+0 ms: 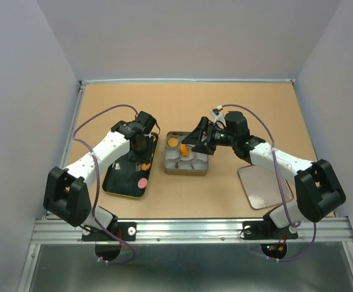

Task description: Pack the cookies

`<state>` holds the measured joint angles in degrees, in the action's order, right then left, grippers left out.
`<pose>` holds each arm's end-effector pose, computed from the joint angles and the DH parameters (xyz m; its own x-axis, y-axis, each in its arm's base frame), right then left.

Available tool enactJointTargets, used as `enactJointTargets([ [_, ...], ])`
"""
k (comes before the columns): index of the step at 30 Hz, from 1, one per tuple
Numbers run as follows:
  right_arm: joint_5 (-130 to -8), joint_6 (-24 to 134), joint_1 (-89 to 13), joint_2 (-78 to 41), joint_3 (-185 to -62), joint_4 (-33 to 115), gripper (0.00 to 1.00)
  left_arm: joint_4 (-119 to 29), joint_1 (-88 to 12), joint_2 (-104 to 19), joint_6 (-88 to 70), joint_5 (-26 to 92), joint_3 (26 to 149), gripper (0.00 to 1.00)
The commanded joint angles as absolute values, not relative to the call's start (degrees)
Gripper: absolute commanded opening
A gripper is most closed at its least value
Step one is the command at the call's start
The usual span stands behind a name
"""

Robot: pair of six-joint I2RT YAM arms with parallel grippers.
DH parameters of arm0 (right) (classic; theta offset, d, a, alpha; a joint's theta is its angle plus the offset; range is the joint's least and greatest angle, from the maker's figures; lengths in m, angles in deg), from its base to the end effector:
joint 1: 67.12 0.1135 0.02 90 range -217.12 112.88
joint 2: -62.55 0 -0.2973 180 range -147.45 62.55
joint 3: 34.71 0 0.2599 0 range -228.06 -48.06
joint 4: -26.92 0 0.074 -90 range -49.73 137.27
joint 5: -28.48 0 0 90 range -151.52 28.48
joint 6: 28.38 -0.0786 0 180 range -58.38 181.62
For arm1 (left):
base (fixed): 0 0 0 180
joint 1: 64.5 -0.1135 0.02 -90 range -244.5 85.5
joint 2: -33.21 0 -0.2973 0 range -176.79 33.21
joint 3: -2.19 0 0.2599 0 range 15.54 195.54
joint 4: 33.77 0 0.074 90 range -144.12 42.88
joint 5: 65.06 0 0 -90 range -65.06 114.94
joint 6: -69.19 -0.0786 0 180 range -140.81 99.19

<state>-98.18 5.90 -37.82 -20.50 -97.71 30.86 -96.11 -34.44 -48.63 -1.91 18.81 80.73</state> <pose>0.2852 0.2139 0.2638 -0.9172 0.2454 -0.3140 -0.1961 0.4081 0.8916 0.2639 -0.1430 0.2542 -0.8949 0.1458 -0.4217 0.1797 0.9828 -0.0416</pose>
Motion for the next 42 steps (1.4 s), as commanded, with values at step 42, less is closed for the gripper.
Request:
enactJointTargets([
  [42,-101.9,7.3,-40.2,-22.6,-96.6,29.0,1.00,-96.5,-33.1,-54.2,-2.9,16.9,86.3,0.46],
])
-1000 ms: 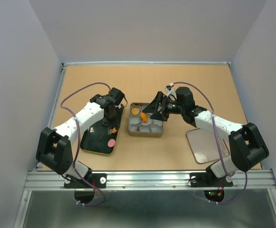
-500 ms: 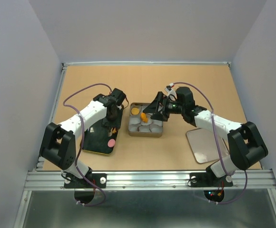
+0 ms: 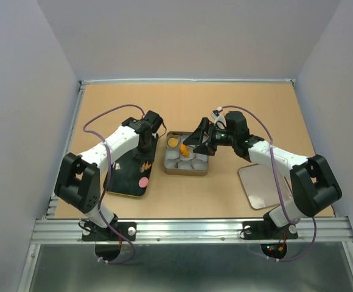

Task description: Pack the cookies

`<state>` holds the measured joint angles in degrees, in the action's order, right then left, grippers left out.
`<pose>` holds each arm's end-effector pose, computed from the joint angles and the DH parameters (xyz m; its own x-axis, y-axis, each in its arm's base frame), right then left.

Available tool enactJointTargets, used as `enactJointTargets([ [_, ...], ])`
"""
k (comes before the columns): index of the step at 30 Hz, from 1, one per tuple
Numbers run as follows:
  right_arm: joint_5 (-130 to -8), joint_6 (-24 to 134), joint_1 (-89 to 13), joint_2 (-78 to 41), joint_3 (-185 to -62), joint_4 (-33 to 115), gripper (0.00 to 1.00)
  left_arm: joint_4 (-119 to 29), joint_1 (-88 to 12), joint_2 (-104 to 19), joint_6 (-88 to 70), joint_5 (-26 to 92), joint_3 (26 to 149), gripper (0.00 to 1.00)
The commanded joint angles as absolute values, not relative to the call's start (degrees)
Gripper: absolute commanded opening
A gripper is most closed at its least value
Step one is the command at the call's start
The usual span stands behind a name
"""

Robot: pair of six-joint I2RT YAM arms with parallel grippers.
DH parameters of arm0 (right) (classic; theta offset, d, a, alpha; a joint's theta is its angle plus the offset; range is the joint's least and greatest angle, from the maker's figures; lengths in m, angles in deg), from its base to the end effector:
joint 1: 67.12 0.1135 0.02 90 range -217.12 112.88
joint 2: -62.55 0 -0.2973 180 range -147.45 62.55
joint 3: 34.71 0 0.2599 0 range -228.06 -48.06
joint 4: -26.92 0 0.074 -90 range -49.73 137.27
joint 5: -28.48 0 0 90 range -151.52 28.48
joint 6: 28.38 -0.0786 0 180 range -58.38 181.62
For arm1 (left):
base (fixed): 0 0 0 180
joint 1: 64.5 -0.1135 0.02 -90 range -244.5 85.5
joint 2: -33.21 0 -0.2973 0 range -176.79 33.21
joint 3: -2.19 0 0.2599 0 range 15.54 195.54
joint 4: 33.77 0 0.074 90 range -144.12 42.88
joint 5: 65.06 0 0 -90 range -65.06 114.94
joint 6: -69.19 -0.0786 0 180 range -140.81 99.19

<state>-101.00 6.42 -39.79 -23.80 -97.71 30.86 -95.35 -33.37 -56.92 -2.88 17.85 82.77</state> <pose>0.2963 0.2094 0.2454 -0.9356 0.2299 -0.2678 -0.1543 0.4161 0.8961 0.2842 -0.1603 0.2238 -0.9181 0.1976 -0.3437 0.2062 0.9784 0.0116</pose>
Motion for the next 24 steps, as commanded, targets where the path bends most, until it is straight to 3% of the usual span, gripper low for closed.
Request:
enactJointTargets([
  [1,-101.9,7.2,-40.2,-22.4,-96.5,29.0,1.00,-97.0,-33.1,-53.8,-2.7,16.8,87.3,0.46],
  [11,-102.4,6.8,-42.4,-19.8,-98.9,29.1,1.00,-106.2,-32.4,-49.7,-0.9,14.2,98.5,0.44],
  [18,-103.5,8.7,-48.0,-17.4,-102.9,32.3,1.00,-109.4,-26.5,-51.0,1.2,14.8,108.3,0.43],
  [24,-95.8,19.2,-53.1,-13.5,-107.7,47.2,1.00,-102.0,-22.1,-52.6,3.2,18.8,105.6,0.42],
])
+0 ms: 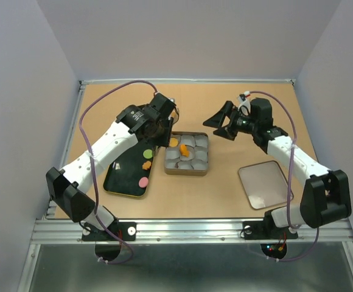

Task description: Pack the cookies

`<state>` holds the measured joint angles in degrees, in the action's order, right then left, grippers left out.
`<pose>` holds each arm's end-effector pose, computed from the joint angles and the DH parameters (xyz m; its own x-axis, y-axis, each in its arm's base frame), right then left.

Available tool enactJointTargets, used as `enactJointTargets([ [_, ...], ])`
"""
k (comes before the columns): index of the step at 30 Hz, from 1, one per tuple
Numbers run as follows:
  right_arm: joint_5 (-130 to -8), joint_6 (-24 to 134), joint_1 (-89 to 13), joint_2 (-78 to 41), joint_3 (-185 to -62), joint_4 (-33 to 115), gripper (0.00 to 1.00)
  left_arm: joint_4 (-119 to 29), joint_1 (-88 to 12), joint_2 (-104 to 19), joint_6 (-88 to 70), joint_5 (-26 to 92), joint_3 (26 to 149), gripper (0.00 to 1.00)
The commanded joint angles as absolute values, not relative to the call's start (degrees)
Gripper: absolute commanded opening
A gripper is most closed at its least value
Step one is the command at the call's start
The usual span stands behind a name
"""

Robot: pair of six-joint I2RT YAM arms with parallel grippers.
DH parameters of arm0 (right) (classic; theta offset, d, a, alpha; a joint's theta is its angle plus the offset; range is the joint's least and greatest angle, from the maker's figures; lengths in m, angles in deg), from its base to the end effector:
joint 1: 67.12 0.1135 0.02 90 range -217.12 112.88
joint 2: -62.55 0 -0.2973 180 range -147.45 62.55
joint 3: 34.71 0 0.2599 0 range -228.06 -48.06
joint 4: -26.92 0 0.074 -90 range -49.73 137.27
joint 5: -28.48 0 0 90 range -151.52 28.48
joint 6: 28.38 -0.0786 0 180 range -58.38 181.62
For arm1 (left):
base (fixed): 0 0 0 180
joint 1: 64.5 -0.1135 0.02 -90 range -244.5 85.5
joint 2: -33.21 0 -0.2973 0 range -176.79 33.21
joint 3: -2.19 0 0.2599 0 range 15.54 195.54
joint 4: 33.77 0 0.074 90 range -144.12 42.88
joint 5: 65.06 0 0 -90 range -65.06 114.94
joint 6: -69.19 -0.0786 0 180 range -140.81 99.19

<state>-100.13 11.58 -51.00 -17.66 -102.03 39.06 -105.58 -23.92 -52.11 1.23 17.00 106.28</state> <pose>0.3183 0.1430 0.2912 -0.8437 0.3796 -0.3796 -0.1767 0.4713 0.8641 0.2601 -0.2085 0.3721 -0.7806 0.1793 -0.5987 0.3110 0.9424 -0.1233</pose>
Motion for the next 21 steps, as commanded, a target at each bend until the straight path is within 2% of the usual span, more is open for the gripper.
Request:
enactJointTargets([
  [1,-92.8,21.4,-53.8,-12.3,-109.1,50.7,1.00,-101.0,-21.7,-52.8,3.7,19.5,104.5,0.42],
  [5,-89.0,24.2,-54.1,-10.8,-110.1,55.4,1.00,-95.0,-20.7,-54.2,3.8,20.7,101.7,0.41],
  [12,-90.4,24.4,-54.2,-9.6,-107.5,58.7,1.00,-90.4,-18.9,-57.3,4.1,22.6,99.0,0.41],
  [21,-89.6,25.1,-54.2,-9.2,-105.5,60.3,1.00,-90.4,-16.5,-57.8,5.0,21.3,96.1,0.41],
])
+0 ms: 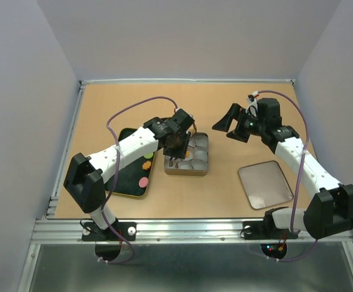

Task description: Pack the cookies

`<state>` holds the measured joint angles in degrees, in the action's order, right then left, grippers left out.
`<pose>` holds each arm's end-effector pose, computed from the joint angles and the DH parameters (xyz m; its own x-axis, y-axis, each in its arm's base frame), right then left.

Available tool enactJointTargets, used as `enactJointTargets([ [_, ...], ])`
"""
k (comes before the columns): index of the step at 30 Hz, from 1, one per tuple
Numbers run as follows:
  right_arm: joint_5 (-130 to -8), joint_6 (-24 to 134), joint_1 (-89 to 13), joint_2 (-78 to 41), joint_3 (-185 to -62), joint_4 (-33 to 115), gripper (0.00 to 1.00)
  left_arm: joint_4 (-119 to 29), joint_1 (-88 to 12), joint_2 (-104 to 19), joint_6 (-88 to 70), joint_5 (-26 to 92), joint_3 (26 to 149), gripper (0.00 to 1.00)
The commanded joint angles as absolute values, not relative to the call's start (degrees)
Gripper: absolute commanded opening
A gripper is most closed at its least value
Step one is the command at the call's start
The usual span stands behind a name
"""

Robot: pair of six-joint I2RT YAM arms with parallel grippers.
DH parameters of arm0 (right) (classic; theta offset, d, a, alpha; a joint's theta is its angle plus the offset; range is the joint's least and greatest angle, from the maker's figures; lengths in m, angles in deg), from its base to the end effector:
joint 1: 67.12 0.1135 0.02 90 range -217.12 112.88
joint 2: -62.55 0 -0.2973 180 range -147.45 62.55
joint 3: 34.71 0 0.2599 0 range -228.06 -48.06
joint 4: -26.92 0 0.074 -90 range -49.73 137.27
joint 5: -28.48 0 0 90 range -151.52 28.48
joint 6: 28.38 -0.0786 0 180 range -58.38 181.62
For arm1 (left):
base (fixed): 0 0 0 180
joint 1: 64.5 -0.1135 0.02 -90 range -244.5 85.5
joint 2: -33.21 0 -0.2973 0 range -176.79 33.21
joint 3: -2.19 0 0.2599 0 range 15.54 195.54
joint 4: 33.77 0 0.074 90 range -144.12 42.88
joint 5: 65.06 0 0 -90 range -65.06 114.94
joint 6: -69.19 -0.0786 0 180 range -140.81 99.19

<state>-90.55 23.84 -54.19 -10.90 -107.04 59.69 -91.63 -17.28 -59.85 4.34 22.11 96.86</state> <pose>0.2972 0.1074 0.3138 -0.7899 0.3682 -0.4903 -0.1320 0.6787 0.7224 0.2612 -0.2766 0.2909 -0.8148 0.2556 -0.5203 0.4067 0.8916 -0.1990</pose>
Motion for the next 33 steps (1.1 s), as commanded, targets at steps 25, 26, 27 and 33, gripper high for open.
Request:
enactJointTargets([
  [25,-89.6,25.0,-54.2,-10.5,-104.0,60.1,1.00,-89.5,-16.1,-55.9,6.3,18.0,91.4,0.50],
  [26,-89.7,24.9,-54.2,-10.5,-103.9,60.1,1.00,-89.4,-16.1,-55.8,6.3,18.0,91.7,0.50],
  [27,-89.7,24.9,-54.2,-10.5,-103.9,60.1,1.00,-89.4,-16.1,-55.8,6.3,18.0,91.9,0.51],
  [33,-89.9,24.7,-54.2,-10.4,-103.5,60.1,1.00,-89.5,-16.1,-56.0,6.6,17.6,92.8,0.54],
])
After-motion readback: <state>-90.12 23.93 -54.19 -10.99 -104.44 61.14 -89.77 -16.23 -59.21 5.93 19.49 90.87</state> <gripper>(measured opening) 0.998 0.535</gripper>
